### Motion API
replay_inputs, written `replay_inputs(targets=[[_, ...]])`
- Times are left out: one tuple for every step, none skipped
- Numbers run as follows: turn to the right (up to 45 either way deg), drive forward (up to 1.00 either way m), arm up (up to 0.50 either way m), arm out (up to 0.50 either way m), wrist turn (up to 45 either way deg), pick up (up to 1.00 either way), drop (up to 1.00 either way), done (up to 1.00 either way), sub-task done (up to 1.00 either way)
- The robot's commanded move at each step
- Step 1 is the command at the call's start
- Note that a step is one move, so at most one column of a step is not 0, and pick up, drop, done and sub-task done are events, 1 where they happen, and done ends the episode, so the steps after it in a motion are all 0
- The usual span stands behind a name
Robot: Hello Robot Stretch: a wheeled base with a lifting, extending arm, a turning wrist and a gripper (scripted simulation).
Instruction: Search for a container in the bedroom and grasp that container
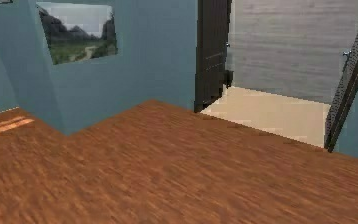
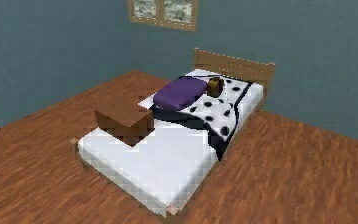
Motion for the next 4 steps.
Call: replay_inputs(targets=[[-18.0, 0.00, 0.00, 0.00, 0.0, 0.00, 0.00, 0.00, 0.00], [45.0, 0.00, 0.00, 0.00, 0.0, 0.00, 0.00, 0.00, 0.00], [39.0, 0.00, 0.00, 0.00, 0.0, 0.00, 0.00, 0.00, 0.00], [0.0, 0.45, 0.00, 0.00, 0.0, 0.00, 0.00, 0.00, 0.00]])
